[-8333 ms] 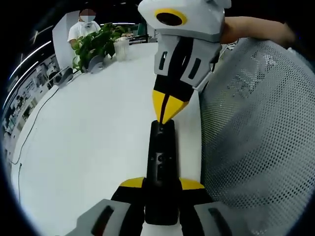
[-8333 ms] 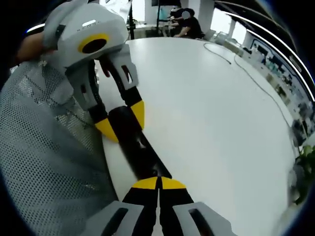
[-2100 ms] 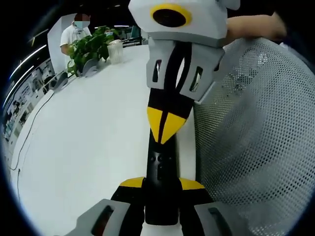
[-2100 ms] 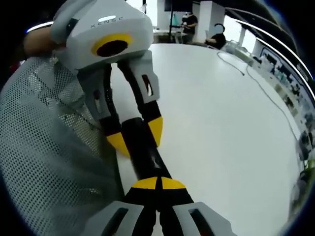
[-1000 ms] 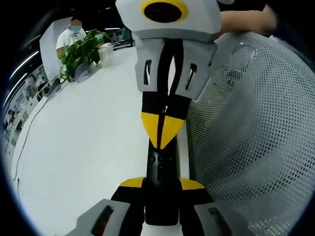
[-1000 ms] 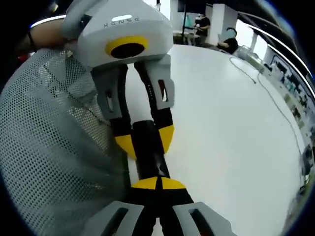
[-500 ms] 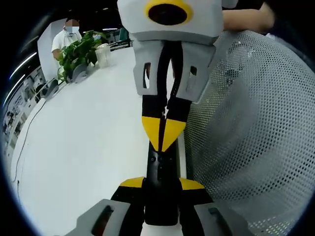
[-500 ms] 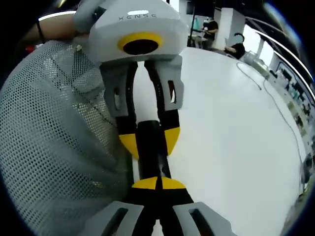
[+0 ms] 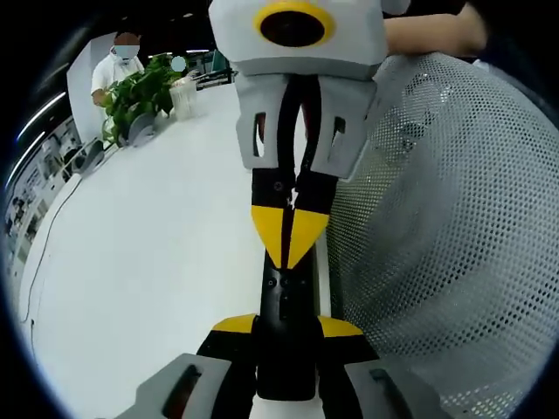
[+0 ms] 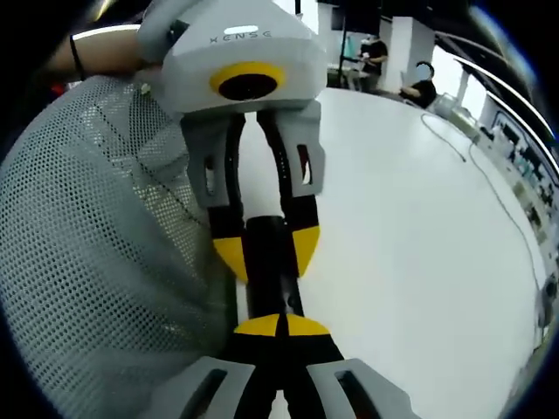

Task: Press the specified remote control buttons in sequence, fully releasing each button before pressing the next.

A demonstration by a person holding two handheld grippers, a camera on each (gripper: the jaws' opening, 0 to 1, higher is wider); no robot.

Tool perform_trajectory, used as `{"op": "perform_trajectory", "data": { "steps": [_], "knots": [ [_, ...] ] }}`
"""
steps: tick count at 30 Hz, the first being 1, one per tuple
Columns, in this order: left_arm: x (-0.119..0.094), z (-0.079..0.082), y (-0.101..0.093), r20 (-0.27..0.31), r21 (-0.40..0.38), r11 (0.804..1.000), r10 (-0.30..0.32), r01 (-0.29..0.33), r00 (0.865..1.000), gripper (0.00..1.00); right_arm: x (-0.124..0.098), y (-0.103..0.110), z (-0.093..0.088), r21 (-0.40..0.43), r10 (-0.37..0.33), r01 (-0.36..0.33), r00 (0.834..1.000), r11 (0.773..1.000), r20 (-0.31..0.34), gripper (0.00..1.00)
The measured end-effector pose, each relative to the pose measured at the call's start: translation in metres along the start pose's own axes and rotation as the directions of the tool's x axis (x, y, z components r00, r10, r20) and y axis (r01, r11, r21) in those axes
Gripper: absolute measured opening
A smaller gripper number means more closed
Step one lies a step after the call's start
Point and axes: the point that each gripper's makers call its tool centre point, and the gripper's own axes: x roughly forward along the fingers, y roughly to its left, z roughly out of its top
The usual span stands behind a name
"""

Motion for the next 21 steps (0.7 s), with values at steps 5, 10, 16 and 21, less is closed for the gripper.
{"op": "perform_trajectory", "data": {
  "steps": [5,10,16,21],
  "knots": [
    [-0.0001,0.0000,-0.0001,-0.001,0.000,1.000,0.000,0.000,1.000,0.25,-0.0007,0.0017,0.0000,0.015,0.017,-0.017,1.000,1.000,0.007,0.00],
    [-0.0001,-0.0001,-0.0003,0.000,-0.001,1.000,0.002,-0.002,1.000,0.25,-0.0010,0.0042,-0.0008,-0.024,0.017,-0.018,1.000,1.000,-0.005,0.02],
    [0.0000,-0.0001,-0.0008,0.001,-0.003,1.000,0.004,-0.004,1.000,0.25,-0.0042,-0.0012,-0.0065,-0.022,0.003,-0.004,1.000,1.000,-0.023,0.01],
    [0.0000,-0.0003,-0.0008,0.002,-0.005,1.000,0.005,-0.005,1.000,0.25,-0.0031,0.0009,-0.0060,-0.031,0.000,-0.001,1.000,1.000,-0.029,0.01]
  ]
}}
